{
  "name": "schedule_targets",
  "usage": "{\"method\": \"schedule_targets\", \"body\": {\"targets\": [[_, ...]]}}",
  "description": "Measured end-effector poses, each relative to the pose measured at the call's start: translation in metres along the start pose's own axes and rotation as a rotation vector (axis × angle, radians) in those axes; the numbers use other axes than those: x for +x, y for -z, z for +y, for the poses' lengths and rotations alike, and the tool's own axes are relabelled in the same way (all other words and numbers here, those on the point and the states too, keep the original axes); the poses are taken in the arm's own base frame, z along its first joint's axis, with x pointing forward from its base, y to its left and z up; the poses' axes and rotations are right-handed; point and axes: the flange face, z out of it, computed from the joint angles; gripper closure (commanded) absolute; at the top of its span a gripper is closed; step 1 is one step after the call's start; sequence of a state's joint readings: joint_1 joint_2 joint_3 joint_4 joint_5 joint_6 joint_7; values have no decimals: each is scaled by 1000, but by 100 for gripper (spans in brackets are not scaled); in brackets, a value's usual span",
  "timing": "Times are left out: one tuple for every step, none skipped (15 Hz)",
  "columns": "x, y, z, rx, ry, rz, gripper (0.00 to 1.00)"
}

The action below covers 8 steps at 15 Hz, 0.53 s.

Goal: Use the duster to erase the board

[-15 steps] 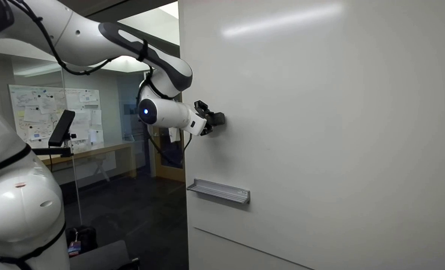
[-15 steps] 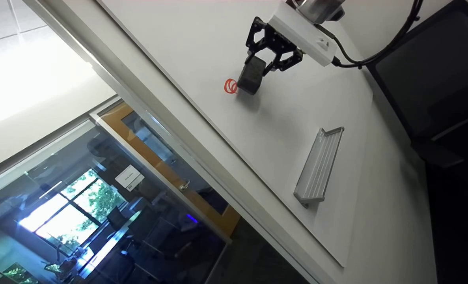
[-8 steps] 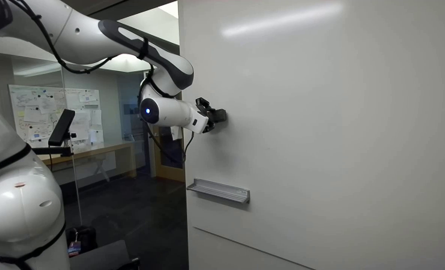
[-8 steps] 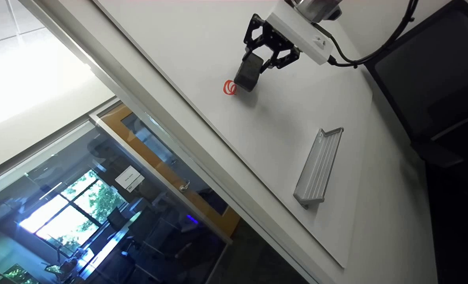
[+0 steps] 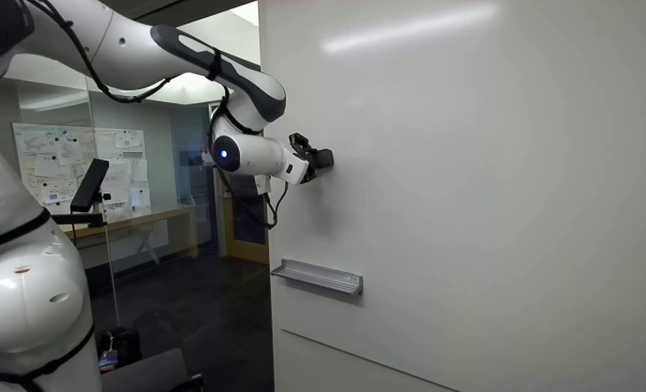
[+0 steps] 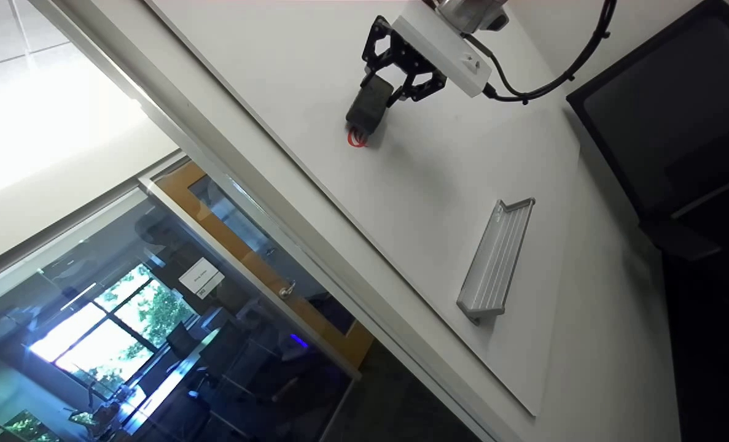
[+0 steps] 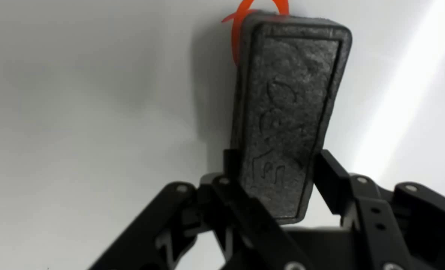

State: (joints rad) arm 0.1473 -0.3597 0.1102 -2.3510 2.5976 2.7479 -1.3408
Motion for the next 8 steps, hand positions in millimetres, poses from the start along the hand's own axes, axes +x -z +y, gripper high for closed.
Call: {"method": "schedule_targets", "body": {"targets": [[-1,-4,0,-2,-3,-4,71],[-2,-6,0,-3,-6,-6,71],[-3,-6,0,-4,-6,-6,71],[-3,-6,0,-4,-5,-6,71],[-3,-6,0,-5,-4,-5,71],[-3,-6,0,-5,-3,-5,71],[-3,-7,0,-6,-4,-6,71],[-4,-7,0,-6,-7,-7,71]]}}
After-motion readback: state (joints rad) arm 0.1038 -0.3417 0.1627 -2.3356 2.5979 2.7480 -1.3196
